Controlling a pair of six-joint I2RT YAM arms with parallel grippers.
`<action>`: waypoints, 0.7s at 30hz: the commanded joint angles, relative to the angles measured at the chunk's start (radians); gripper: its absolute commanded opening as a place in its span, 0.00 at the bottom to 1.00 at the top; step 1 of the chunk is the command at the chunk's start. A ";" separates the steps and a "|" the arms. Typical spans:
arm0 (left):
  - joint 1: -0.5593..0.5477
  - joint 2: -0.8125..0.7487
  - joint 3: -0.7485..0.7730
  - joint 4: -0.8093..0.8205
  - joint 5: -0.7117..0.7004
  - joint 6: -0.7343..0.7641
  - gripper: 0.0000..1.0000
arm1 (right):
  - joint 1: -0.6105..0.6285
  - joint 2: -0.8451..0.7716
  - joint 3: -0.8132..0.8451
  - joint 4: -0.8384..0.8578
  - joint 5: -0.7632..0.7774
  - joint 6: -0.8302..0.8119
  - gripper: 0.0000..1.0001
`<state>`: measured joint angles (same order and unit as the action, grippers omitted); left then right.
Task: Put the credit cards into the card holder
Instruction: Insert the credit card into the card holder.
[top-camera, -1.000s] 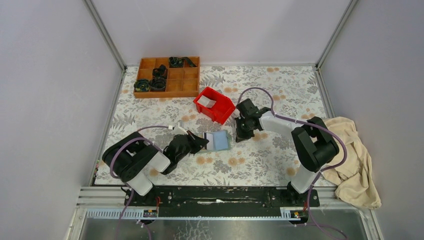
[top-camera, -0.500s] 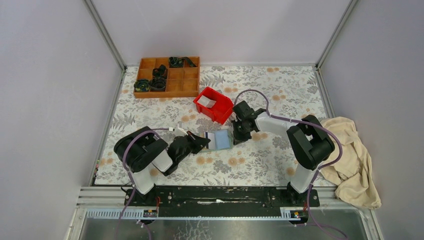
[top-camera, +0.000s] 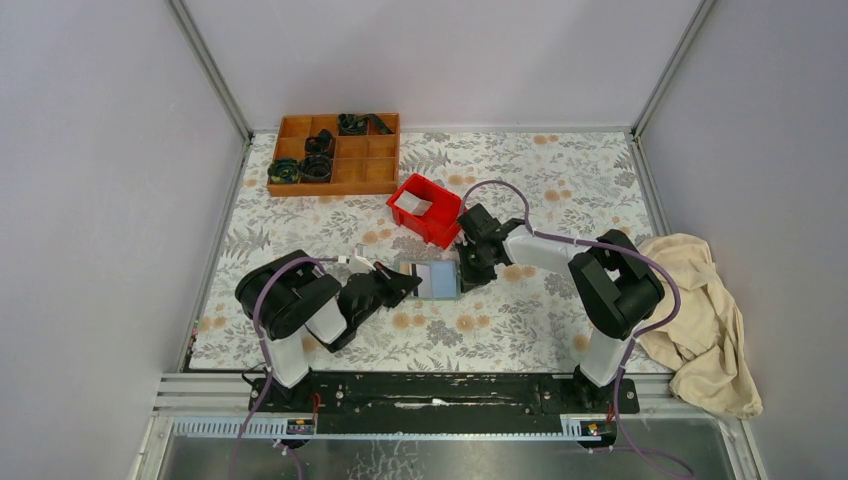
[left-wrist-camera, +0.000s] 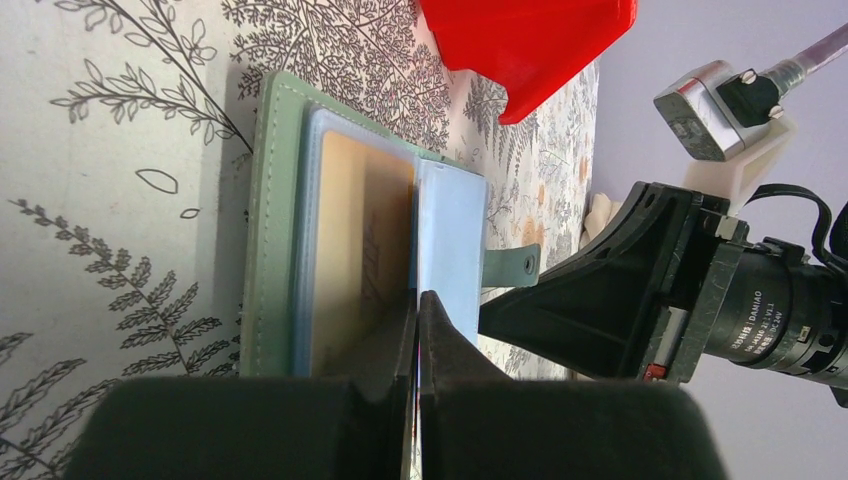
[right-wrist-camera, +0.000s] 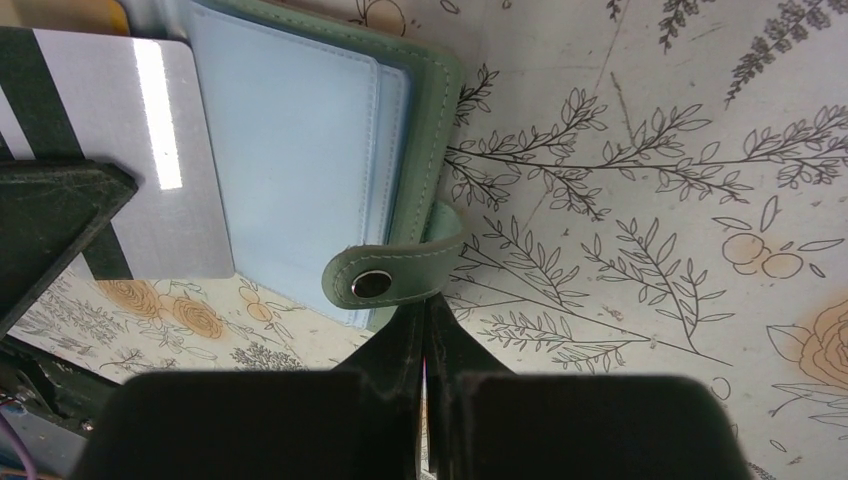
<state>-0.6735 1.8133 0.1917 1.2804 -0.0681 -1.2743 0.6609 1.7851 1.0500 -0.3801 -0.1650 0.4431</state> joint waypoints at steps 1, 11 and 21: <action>-0.006 0.017 0.000 0.073 -0.016 -0.005 0.00 | 0.021 0.024 0.016 -0.022 0.027 0.008 0.00; -0.006 0.030 0.017 0.073 -0.016 0.024 0.00 | 0.031 0.038 0.022 -0.029 0.028 0.004 0.00; 0.000 -0.003 0.076 -0.015 0.065 0.194 0.00 | 0.032 0.054 0.035 -0.047 0.042 -0.011 0.01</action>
<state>-0.6735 1.8275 0.2359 1.2755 -0.0425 -1.1912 0.6765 1.8027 1.0718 -0.3931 -0.1654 0.4454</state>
